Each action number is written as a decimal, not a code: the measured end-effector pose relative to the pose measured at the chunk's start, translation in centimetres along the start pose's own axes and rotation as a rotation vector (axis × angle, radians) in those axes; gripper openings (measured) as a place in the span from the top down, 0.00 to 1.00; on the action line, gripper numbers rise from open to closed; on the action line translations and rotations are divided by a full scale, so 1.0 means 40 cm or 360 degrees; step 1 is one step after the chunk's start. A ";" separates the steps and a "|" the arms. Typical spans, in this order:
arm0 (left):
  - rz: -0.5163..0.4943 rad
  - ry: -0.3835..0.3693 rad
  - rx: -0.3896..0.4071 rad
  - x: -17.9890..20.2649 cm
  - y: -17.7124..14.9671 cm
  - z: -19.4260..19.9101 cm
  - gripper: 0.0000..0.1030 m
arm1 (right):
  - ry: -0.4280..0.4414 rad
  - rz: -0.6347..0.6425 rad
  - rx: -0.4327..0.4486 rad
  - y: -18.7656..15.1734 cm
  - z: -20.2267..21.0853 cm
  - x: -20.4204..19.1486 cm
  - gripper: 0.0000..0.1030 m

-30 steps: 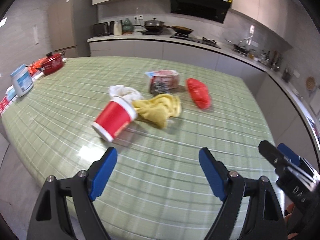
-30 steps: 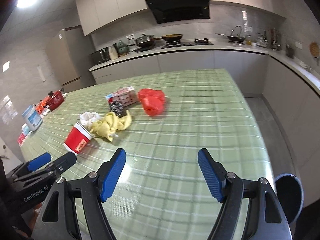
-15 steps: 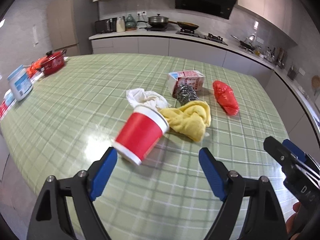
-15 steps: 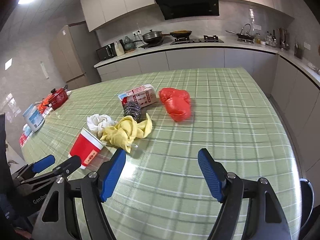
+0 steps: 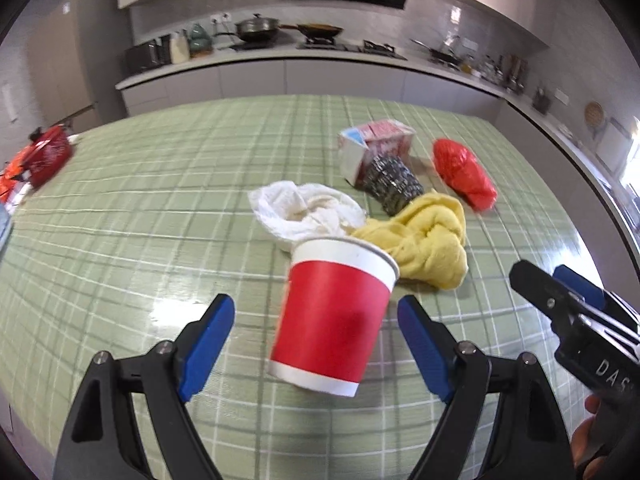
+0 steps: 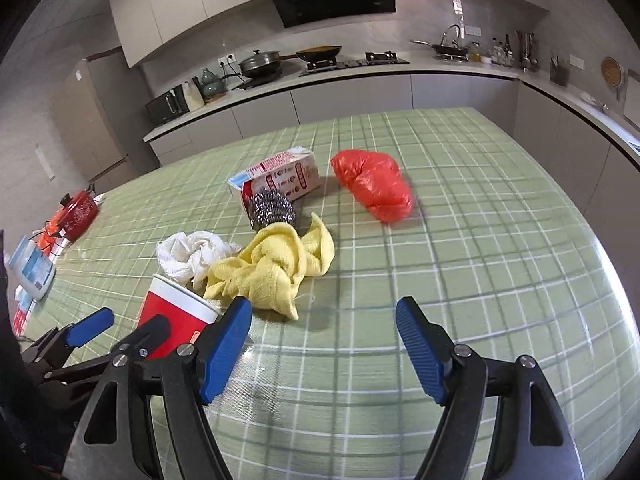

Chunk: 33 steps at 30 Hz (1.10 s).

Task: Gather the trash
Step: 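Grasp the red paper cup with the left tool while the right tool grasps the yellow cloth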

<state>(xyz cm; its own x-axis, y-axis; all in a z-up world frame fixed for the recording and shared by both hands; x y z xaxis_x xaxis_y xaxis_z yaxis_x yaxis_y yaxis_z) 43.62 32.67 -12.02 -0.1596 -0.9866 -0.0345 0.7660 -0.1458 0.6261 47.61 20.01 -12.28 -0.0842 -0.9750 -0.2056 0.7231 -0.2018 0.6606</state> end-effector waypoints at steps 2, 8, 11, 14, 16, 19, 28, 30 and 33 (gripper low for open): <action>-0.0040 -0.0019 -0.0006 0.015 -0.001 -0.008 0.18 | -0.0019 -0.0008 0.0007 0.000 -0.001 0.001 0.26; -0.0058 -0.0027 -0.0085 0.022 -0.025 -0.065 0.18 | -0.0041 -0.0027 -0.0002 0.012 -0.031 0.011 0.26; -0.0041 -0.0068 -0.0075 0.020 -0.033 -0.073 0.30 | -0.0035 -0.0037 -0.0027 0.009 -0.053 0.015 0.26; -0.0033 -0.0099 -0.0041 0.018 -0.036 -0.064 0.39 | -0.0034 -0.0040 -0.0040 0.007 -0.073 0.017 0.26; -0.0021 -0.0110 -0.0003 0.011 -0.032 -0.051 0.42 | -0.0020 -0.0049 -0.0055 0.005 -0.086 0.012 0.26; 0.0037 -0.0129 0.0075 -0.003 -0.010 -0.018 0.43 | -0.0009 -0.0025 -0.0067 0.004 -0.101 -0.005 0.26; 0.0099 -0.0096 0.0155 -0.041 0.050 -0.012 0.43 | -0.0001 0.0019 -0.0069 0.010 -0.114 -0.043 0.26; 0.0106 -0.0091 0.0166 -0.050 0.062 -0.013 0.43 | -0.0005 0.0019 -0.0071 0.012 -0.119 -0.045 0.26; 0.0114 -0.0086 0.0185 -0.061 0.076 -0.014 0.43 | 0.0002 0.0011 -0.0081 0.019 -0.134 -0.052 0.26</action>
Point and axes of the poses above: each gripper's, at about its wrist camera, not at the fingertips, and z roughly against the way its jaws point, x to its right, y to its top, the point moved 10 cm from there along -z, roughly the way its jaws point, and after that the axes turned 8 degrees about -z, right-handed, at the moved point
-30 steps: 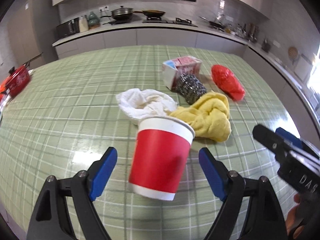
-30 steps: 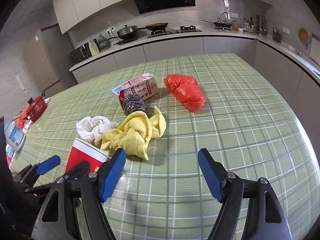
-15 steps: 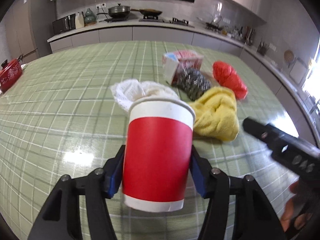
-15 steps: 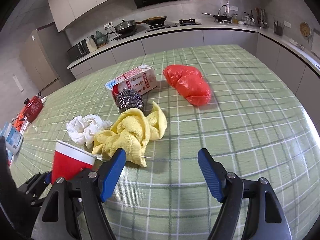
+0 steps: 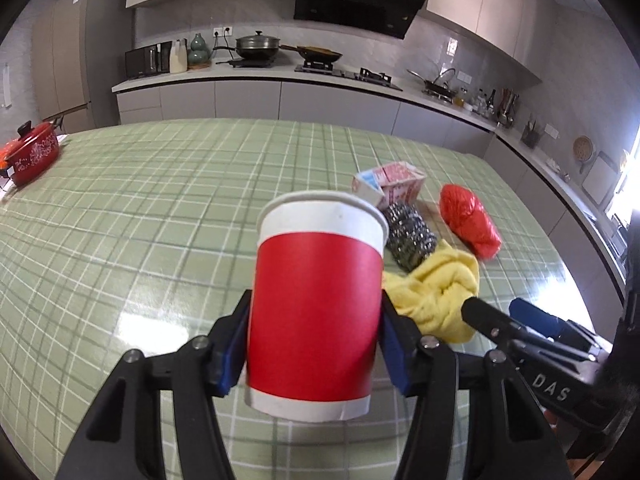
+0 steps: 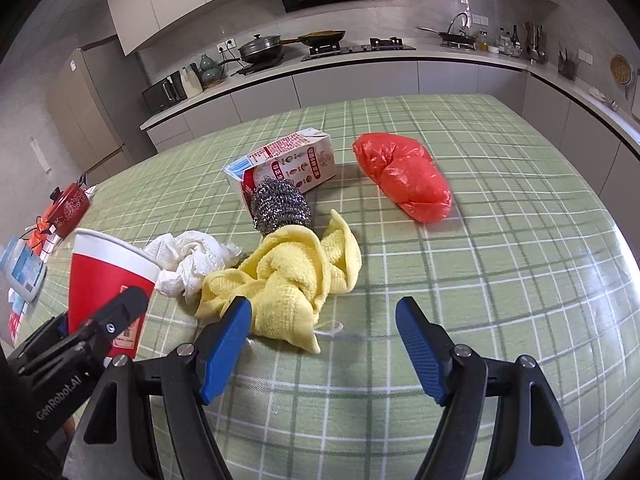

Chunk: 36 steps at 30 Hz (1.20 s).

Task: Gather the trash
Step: 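Grasp the red paper cup with the left tool while the right tool grasps the yellow cloth, then carry red cup and yellow cloth over the bucket and open both tools to drop them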

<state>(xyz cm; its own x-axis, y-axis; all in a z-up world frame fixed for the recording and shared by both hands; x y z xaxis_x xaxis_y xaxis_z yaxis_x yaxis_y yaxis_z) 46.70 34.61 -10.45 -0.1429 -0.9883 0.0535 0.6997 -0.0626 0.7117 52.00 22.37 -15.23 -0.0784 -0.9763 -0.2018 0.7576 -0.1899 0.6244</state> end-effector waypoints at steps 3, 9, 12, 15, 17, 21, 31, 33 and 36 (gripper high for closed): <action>0.0006 0.0003 0.0011 -0.012 0.016 -0.007 0.43 | -0.0002 0.0022 -0.0014 0.006 -0.022 -0.013 0.26; 0.0003 -0.0002 0.0018 -0.018 0.030 -0.022 0.43 | 0.0037 0.0028 -0.0084 -0.001 -0.081 -0.038 0.26; 0.0002 -0.0010 0.0015 -0.019 0.031 -0.028 0.43 | 0.0071 0.0018 -0.0084 -0.001 -0.095 -0.044 0.29; -0.0006 -0.0012 0.0011 -0.015 0.033 -0.035 0.44 | 0.0120 0.0019 -0.0117 -0.007 -0.113 -0.054 0.54; -0.0006 -0.0014 0.0008 -0.014 0.034 -0.037 0.44 | 0.0136 0.0012 -0.0115 -0.010 -0.117 -0.057 0.59; -0.0009 -0.0024 0.0004 -0.006 0.033 -0.038 0.44 | 0.0138 0.0042 -0.0073 -0.004 -0.101 -0.062 0.66; -0.0059 -0.0104 0.0023 0.051 0.035 -0.012 0.44 | 0.0076 0.0002 0.0044 0.013 -0.006 -0.017 0.66; -0.0077 -0.0130 0.0029 0.070 0.034 -0.003 0.44 | 0.0051 -0.0020 0.0067 0.012 0.020 -0.002 0.66; -0.0111 -0.0171 0.0034 0.102 0.031 0.010 0.43 | 0.0016 -0.0055 0.0095 0.006 0.054 0.027 0.66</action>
Point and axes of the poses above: each gripper's, at about its wrist camera, not at the fingertips, and z roughly against the way its jaws point, x to its right, y to its top, the point moved 10 cm from there along -z, roughly the way its jaws point, and after that the axes turned 8 degrees about -z, right-handed, at the moved point
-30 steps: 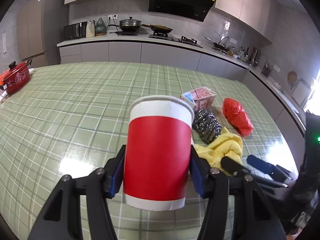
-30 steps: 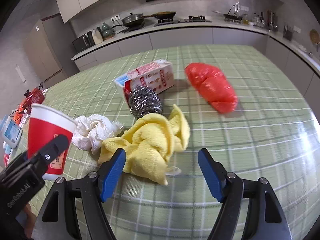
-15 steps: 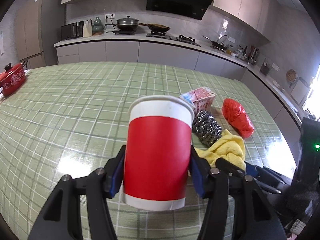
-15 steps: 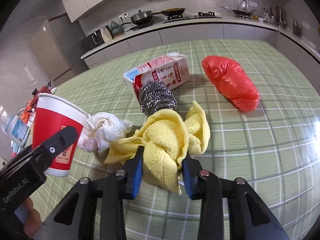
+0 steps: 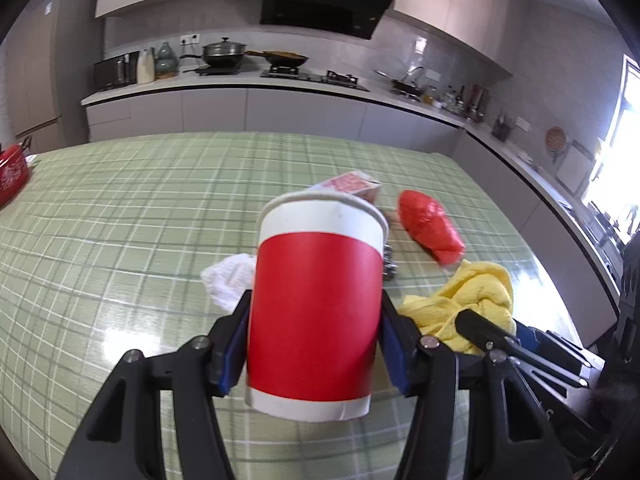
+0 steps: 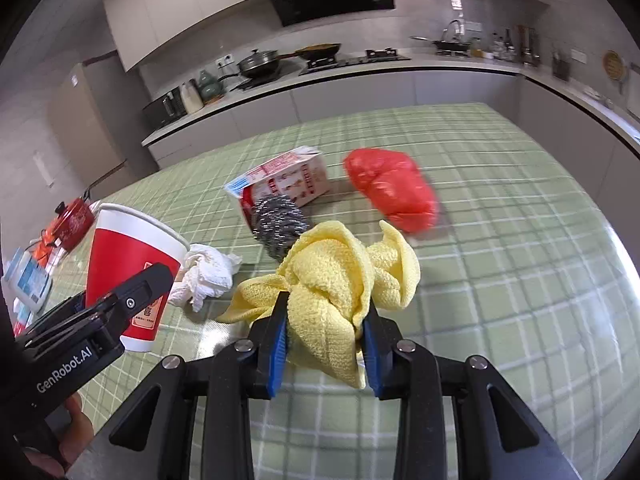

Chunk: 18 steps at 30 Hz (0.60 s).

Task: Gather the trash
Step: 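Carry red cup and yellow cloth over the bucket and open both tools to drop them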

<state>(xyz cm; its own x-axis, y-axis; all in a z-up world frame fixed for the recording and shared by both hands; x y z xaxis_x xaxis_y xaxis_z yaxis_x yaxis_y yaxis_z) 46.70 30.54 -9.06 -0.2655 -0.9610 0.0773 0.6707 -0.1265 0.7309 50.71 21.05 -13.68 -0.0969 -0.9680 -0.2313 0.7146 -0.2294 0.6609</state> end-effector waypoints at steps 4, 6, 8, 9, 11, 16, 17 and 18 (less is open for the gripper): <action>-0.0046 -0.0059 -0.0002 0.045 -0.002 0.008 0.44 | -0.0062 -0.0053 0.0033 -0.011 0.051 0.042 0.66; -0.0058 -0.0090 -0.0010 0.070 -0.004 0.009 0.43 | -0.0091 -0.0071 0.0047 -0.015 0.074 0.063 0.66; -0.0062 -0.0113 -0.0003 0.099 -0.003 0.014 0.44 | -0.0122 -0.0083 0.0058 -0.018 0.099 0.090 0.66; -0.0064 -0.0120 0.0000 0.110 -0.003 0.018 0.44 | -0.0131 -0.0089 0.0063 -0.018 0.111 0.103 0.66; -0.0077 -0.0139 0.0007 0.147 -0.001 0.026 0.44 | -0.0146 -0.0097 0.0077 -0.016 0.134 0.127 0.67; -0.0121 -0.0146 0.0039 0.244 0.008 0.040 0.44 | -0.0152 -0.0123 0.0128 -0.003 0.200 0.211 0.66; -0.0127 -0.0143 0.0046 0.272 0.011 0.042 0.44 | -0.0148 -0.0128 0.0136 -0.002 0.213 0.232 0.66; -0.0130 -0.0139 0.0051 0.290 0.013 0.043 0.44 | -0.0145 -0.0131 0.0140 0.000 0.223 0.252 0.66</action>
Point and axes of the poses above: each gripper's, at about its wrist camera, not at the fingertips, and z roughly against the way its jaws point, x to its right, y to its top, the point moved 10 cm from there along -z, roughly the way its jaws point, and after that the axes turned 8 degrees about -z, right-handed, at the moved point
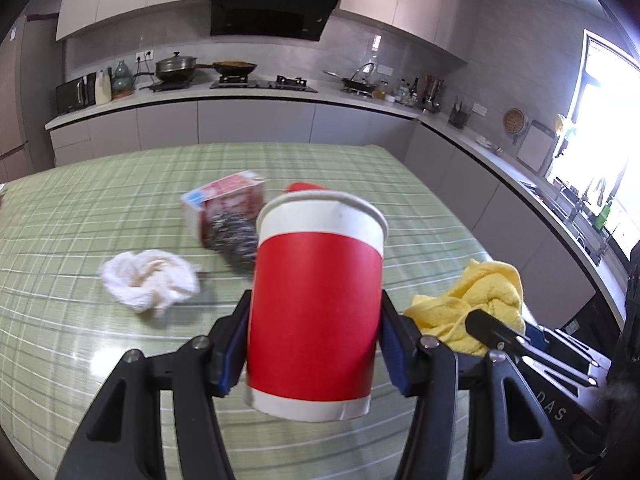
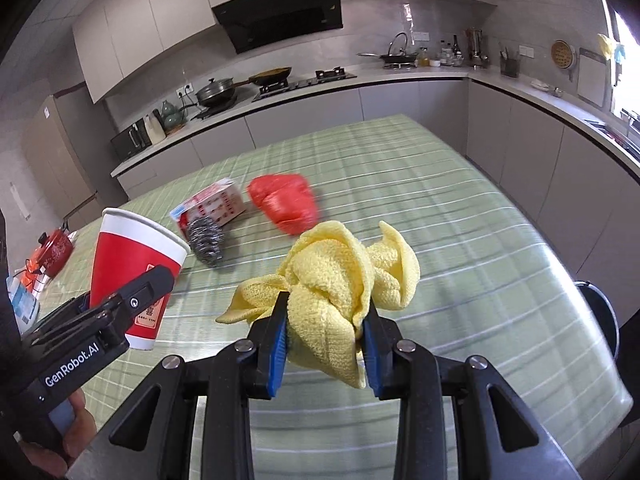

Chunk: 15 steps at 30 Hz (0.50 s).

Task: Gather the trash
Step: 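Carry red cup and yellow cloth over the bucket and open both tools to drop them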

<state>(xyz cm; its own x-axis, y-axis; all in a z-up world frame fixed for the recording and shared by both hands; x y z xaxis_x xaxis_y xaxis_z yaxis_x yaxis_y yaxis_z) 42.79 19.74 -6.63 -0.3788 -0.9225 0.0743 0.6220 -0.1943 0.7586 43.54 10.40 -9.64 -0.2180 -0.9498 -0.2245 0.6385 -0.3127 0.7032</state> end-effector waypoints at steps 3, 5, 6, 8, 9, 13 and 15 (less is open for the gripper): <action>-0.0004 0.0028 0.0010 0.078 0.005 -0.008 0.44 | 0.0022 -0.0006 0.0003 0.013 0.027 0.083 0.66; 0.0007 0.0053 0.0004 0.128 0.003 -0.015 0.44 | 0.0040 0.0001 -0.0001 0.022 0.042 0.143 0.67; 0.0027 0.0060 -0.0002 0.152 0.001 -0.020 0.44 | 0.0052 0.0003 -0.0008 0.029 0.050 0.182 0.67; 0.0057 0.0079 0.0000 0.202 -0.005 -0.024 0.44 | 0.0072 0.0016 -0.0019 0.046 0.066 0.252 0.67; 0.0065 0.0093 0.0003 0.224 -0.007 -0.028 0.44 | 0.0075 0.0034 -0.0017 0.053 0.074 0.283 0.67; 0.0135 0.0101 -0.0025 0.302 -0.013 -0.049 0.44 | 0.0084 0.0067 -0.0028 0.088 0.098 0.406 0.67; 0.0140 0.0080 -0.0051 0.346 -0.012 -0.062 0.44 | 0.0086 0.0043 -0.0036 0.102 0.107 0.453 0.67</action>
<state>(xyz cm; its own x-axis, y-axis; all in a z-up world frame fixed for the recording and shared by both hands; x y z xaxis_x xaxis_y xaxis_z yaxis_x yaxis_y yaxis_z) 38.94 6.23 -7.58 -0.2873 -0.9519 0.1062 0.6731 -0.1218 0.7294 39.05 -8.06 -7.94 -0.1607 -0.9568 -0.2422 0.6602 -0.2866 0.6942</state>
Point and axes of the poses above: each gripper's, at about its wrist camera, not at the fingertips, and z roughly against the way its jaws point, x to its right, y to its top, the point moved 10 cm from there along -z, roughly the way its jaws point, and after that the axes turned 8 degrees about -z, right-handed, at the moved point
